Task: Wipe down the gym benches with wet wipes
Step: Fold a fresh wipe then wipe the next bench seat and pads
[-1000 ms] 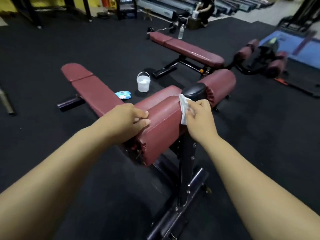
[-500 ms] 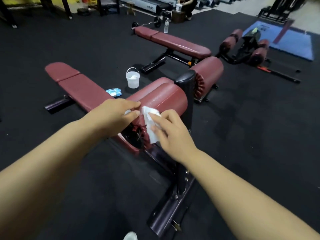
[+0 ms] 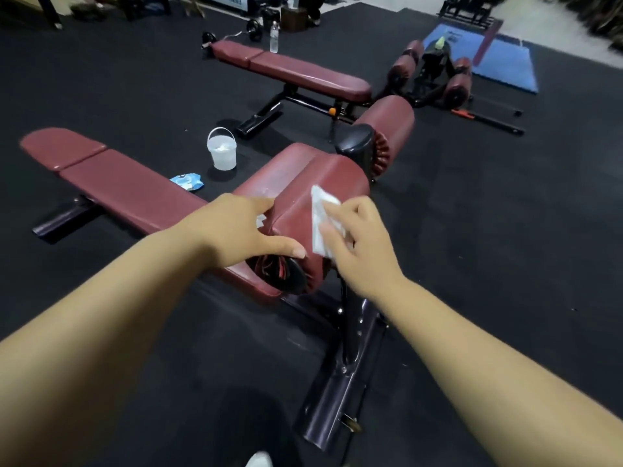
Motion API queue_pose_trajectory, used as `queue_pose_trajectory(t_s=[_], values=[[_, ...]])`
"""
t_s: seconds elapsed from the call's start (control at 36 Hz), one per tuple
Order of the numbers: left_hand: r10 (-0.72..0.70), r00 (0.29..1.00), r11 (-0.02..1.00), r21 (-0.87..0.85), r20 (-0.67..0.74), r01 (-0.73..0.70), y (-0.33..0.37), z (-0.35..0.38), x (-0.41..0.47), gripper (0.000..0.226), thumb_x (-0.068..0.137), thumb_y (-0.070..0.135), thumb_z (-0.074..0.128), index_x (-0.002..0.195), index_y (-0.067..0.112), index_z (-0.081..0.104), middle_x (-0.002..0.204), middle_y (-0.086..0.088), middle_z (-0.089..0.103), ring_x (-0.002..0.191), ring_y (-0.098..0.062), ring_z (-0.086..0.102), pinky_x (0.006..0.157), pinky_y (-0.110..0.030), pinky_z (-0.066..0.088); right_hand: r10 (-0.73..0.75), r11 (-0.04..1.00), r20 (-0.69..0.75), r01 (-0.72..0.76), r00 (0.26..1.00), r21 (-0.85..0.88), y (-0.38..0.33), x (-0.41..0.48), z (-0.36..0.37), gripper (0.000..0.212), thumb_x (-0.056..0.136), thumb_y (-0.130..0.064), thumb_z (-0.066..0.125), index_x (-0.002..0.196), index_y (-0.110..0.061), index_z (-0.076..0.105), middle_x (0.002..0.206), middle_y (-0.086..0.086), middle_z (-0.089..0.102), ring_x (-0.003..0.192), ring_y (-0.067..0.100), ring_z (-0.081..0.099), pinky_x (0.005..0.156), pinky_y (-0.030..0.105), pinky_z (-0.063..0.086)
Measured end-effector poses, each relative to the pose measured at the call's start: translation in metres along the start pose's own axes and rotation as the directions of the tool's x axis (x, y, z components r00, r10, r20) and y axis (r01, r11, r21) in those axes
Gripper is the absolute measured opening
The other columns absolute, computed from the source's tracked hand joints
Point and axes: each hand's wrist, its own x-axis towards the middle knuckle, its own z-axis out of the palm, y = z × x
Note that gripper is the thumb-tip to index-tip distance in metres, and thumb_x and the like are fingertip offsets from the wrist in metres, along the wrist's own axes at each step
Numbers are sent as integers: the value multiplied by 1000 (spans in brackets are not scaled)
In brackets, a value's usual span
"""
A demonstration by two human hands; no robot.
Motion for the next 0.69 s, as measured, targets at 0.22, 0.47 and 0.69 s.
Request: queue_pose_trajectory(t_s=[0.22, 0.47, 0.69], values=[[6, 1000, 988, -157, 30, -1, -30, 9, 9, 106, 55, 85, 41, 144, 29, 34, 140, 0, 49, 127, -18, 44, 98, -29, 33, -5, 988, -11, 3, 1000, -154, 29, 35, -5, 25, 91, -9, 51, 109, -1, 67, 88, 12, 45, 78, 9, 37, 74, 4, 31], [136, 974, 977, -139, -179, -162, -30, 8, 0, 73, 65, 74, 42, 127, 35, 48, 120, 25, 43, 109, 3, 42, 89, -24, 34, 297, 946, -78, -304, 952, -110, 43, 50, -3, 22, 92, -23, 46, 85, -14, 64, 87, 7, 46, 77, -2, 47, 68, 13, 36], [220, 960, 975, 66, -175, -211, -19, 11, -5, 95, 52, 78, 61, 136, 40, 38, 124, 32, 34, 111, 3, 45, 86, -26, 41, -67, 994, -11, 66, 998, -86, 6, -10, 1, 31, 91, -15, 51, 117, -5, 65, 86, 8, 46, 82, 7, 41, 80, 7, 34]])
